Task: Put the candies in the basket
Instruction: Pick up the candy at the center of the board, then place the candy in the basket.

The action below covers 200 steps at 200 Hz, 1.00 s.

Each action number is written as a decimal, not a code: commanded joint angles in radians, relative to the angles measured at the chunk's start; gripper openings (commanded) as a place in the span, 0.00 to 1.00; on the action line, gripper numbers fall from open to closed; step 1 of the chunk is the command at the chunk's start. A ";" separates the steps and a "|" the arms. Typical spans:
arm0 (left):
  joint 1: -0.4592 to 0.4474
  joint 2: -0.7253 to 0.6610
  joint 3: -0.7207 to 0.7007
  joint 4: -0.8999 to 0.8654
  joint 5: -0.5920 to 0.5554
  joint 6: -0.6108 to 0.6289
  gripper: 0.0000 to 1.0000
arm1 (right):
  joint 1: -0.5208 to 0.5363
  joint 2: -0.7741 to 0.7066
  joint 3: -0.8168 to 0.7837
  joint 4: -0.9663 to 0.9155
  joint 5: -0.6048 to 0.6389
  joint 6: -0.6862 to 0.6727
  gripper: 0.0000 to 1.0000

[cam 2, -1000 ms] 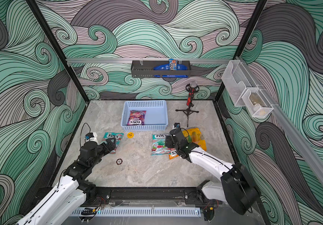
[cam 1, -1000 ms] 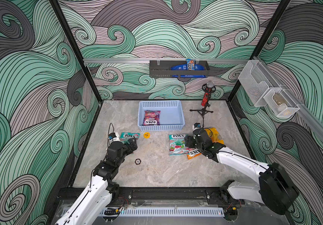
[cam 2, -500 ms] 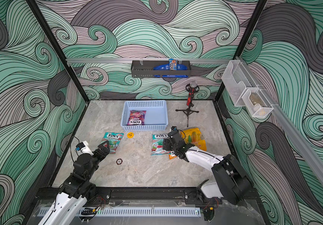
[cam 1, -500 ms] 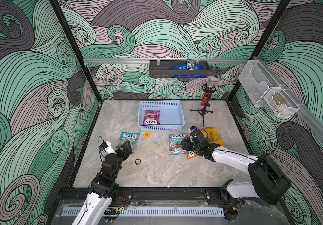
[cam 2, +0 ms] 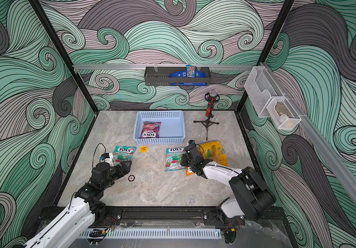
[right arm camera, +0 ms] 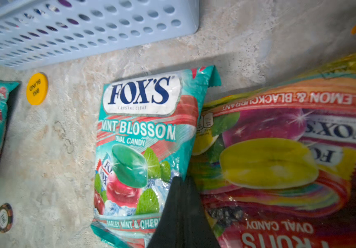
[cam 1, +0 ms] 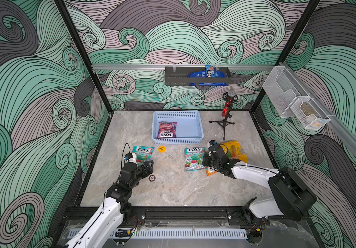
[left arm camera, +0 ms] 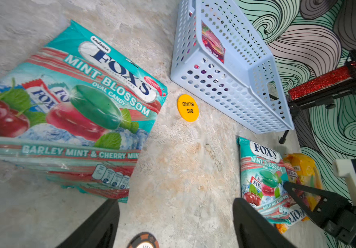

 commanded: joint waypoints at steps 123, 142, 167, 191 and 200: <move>-0.004 0.377 0.292 0.222 -0.139 -0.107 0.84 | 0.002 -0.275 0.244 -0.147 -0.071 -0.123 0.00; -0.001 0.405 0.277 0.275 -0.161 -0.144 0.84 | -0.001 -0.246 0.337 -0.156 -0.074 -0.151 0.00; 0.001 0.432 0.200 0.399 -0.178 -0.153 0.84 | -0.004 -0.136 0.505 -0.177 -0.083 -0.184 0.00; 0.029 0.474 0.111 0.561 -0.171 -0.108 0.82 | -0.003 -0.005 0.649 -0.183 -0.089 -0.191 0.00; 0.052 0.489 0.099 0.589 -0.124 -0.106 0.81 | -0.003 0.043 0.695 -0.182 -0.093 -0.189 0.00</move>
